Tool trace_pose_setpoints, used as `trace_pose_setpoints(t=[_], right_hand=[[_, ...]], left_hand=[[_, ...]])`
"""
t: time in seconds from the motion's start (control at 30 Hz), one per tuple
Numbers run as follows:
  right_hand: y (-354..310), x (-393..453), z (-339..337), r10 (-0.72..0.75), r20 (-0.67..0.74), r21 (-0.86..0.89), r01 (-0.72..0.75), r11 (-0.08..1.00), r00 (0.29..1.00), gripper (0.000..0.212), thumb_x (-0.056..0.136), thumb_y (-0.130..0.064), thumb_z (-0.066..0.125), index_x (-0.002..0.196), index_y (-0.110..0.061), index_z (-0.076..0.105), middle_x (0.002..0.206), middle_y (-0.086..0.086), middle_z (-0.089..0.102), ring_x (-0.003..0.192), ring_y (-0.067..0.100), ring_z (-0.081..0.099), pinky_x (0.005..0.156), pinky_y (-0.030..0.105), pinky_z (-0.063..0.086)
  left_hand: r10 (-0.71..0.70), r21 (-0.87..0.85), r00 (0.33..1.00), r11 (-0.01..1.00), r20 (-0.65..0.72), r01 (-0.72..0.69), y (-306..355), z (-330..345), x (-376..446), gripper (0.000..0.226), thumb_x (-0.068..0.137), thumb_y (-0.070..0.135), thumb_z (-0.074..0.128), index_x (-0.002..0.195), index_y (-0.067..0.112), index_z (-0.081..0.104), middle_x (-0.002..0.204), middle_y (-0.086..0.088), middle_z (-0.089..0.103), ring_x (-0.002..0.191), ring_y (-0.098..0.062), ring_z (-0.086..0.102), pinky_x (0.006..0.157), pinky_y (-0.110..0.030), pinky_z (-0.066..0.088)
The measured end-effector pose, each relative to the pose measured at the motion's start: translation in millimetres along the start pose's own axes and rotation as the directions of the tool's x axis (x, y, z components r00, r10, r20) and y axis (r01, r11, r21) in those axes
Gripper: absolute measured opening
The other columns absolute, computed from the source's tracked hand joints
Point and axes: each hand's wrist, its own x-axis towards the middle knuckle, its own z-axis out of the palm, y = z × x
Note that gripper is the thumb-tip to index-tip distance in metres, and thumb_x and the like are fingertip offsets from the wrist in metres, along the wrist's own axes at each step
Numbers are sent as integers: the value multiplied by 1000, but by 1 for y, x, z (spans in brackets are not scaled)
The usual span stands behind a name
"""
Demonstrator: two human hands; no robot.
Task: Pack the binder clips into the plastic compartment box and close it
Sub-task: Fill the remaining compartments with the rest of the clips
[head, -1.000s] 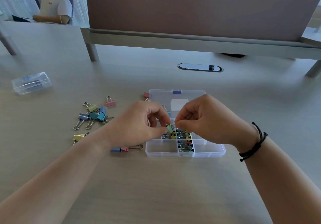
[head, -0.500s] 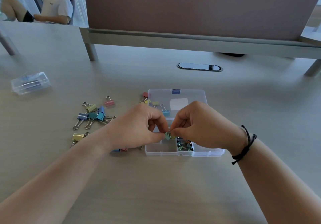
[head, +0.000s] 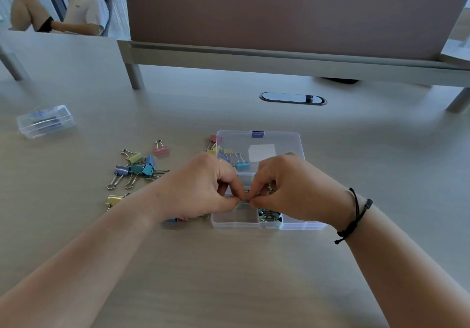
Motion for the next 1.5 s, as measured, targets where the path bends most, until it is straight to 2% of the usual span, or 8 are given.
trace_pose_setpoints(t=[0.13,0.4,0.63,0.73,0.97,1.17,1.3,1.5], right_hand=[[1,1,1,10,12,3,-10,1000,1000,5,80,-23,75,82,-25,80,70,-14,63,66,-2,55,59,10,40],[-3,2,3,16,-7,44,-16,999,1000,7,81,-23,74,76,-26,76,62,-10,62,57,1,53,53,11,40],[-18,16,7,-26,-88,125,37,991,996,4,82,-27,75,78,-27,75,63,-11,63,55,5,53,53,15,43],[-36,31,13,-74,-96,86,82,993,993,2,83,-28,74,84,-30,74,64,-16,61,64,5,56,60,16,44],[-70,62,30,-143,147,-92,158,983,979,20,80,-22,73,96,-33,70,82,-19,63,74,-5,57,62,4,39],[-68,58,28,-89,268,-206,148,967,959,14,82,-28,70,96,-30,71,88,-17,63,79,-2,56,62,2,38],[-69,55,25,-65,323,-243,149,958,944,17,89,-29,66,104,-27,73,86,-16,58,82,3,55,65,-6,34],[-68,53,26,-76,288,-278,159,947,955,18,91,-25,61,103,-28,75,100,-4,66,93,14,62,84,22,49]], left_hand=[[3,16,1000,1000,27,-3,-1,2,1,13,79,14,76,83,25,81,85,14,69,74,-12,63,61,-14,45],[20,6,1000,1000,17,-20,-3,-1,0,8,80,19,78,84,26,79,84,6,68,70,-9,60,59,-16,45],[-68,-64,970,996,-235,54,-10,-46,-12,8,84,16,78,88,22,79,75,24,70,64,3,63,61,-8,45],[-93,-40,957,996,-276,86,-20,-67,-21,9,85,15,76,89,23,78,73,20,70,66,7,62,61,-6,44],[-232,-29,959,973,-162,230,-60,-82,-50,13,79,18,83,86,27,78,81,14,75,75,1,68,68,-19,52],[-230,14,973,973,-2,230,-63,-58,-55,16,75,21,85,87,28,77,57,25,60,50,4,51,50,-8,34],[-218,109,976,970,-4,218,-61,-52,-53,14,75,28,82,89,28,78,69,19,66,56,5,54,53,-9,35],[-231,135,973,964,-17,231,-60,-49,-54,17,75,38,82,90,32,76,79,17,69,69,7,58,59,-11,38]])
